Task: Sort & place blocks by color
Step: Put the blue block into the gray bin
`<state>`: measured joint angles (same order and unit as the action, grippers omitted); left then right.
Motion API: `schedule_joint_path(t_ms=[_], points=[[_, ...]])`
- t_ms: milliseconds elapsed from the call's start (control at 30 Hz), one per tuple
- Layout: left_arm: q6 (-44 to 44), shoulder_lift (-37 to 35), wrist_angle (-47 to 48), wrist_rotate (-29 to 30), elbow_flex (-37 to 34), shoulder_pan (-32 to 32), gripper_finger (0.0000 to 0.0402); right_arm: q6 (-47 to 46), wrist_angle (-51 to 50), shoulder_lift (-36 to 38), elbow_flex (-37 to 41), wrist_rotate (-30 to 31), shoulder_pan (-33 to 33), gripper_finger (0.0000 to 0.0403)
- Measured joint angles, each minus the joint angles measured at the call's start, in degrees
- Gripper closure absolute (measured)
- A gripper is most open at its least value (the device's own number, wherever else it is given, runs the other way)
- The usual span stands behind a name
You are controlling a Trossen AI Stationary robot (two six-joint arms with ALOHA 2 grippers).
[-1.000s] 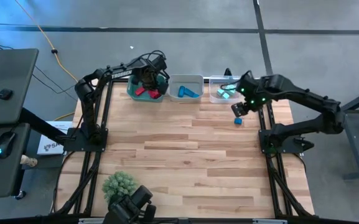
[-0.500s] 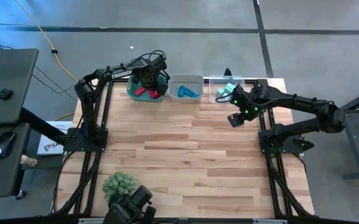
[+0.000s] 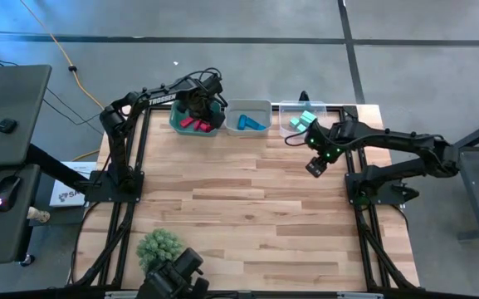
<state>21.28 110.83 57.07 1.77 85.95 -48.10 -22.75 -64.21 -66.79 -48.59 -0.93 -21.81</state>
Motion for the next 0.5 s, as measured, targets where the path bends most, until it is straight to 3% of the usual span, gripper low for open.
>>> schedule_joint_path(t_ms=[233,500], points=[[0.8,-0.1,0.6,-3.4,0.6,0.0,0.0325,7.1,3.0,-0.3,0.8,1.5,-0.3,0.0184],[1.0,-0.1,3.6,-4.2,7.4,0.2,0.0325,11.7,3.2,-5.1,0.8,2.4,-3.0,0.0182]])
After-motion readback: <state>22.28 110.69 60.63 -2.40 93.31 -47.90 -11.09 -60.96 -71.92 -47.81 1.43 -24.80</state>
